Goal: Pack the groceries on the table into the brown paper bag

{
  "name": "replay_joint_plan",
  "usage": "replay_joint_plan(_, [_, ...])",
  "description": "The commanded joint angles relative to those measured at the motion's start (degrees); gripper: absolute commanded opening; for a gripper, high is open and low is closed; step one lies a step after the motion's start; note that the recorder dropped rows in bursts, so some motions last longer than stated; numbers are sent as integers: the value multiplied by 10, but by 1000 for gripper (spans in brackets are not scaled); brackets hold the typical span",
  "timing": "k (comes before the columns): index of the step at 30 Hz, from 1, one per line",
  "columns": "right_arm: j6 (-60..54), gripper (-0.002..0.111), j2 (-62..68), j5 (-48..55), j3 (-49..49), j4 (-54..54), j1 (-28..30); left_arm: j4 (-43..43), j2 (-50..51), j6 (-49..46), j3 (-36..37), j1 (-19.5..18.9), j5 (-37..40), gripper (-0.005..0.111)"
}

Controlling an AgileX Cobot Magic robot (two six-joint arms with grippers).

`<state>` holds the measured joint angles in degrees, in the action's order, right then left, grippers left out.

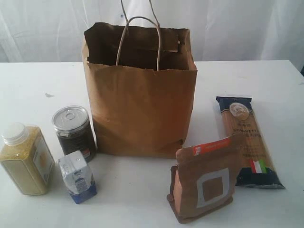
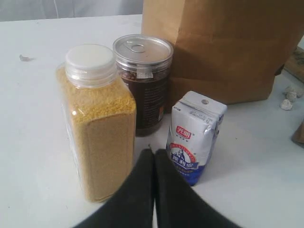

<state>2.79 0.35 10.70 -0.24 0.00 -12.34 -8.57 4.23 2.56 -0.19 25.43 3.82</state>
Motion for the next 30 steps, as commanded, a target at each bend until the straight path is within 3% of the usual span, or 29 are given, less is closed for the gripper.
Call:
replay_joint_plan(1, [-4, 0, -4, -5, 2, 0, 3, -30, -3, 86, 2, -2, -45, 0])
replay_joint_plan(7, [-4, 0, -4, -5, 2, 0, 3, -58, -3, 175, 2, -2, -65, 0])
replay_joint_plan(9, [-4, 0, -4, -5, 2, 0, 3, -66, -3, 227, -16, -2, -38, 0])
replay_joint_plan(14, [-4, 0, -4, -5, 2, 0, 3, -33, 15, 213, -190, -2, 184, 0])
replay_joint_plan(19, [-4, 0, -4, -5, 2, 0, 3, 77, 96, 210, -385, -2, 449, 0])
replay_joint_plan(22, [-4, 0, -4, -5, 2, 0, 3, 120, 169, 175, -465, -2, 521, 4])
replay_joint_plan(23, [-4, 0, -4, -5, 2, 0, 3, 118, 189, 152, -487, -2, 528, 8])
replay_joint_plan(26, [-4, 0, -4, -5, 2, 0, 3, 74, 262, 66, -532, -2, 523, 36])
replay_joint_plan(27, [-4, 0, -4, -5, 2, 0, 3, 60, 293, 47, -546, -2, 515, 56])
replay_joint_plan(28, [-4, 0, -4, -5, 2, 0, 3, 57, 334, 23, -560, -2, 502, 84])
replay_joint_plan(30, [-4, 0, -4, -5, 2, 0, 3, 62, 389, 2, -570, -2, 482, 105])
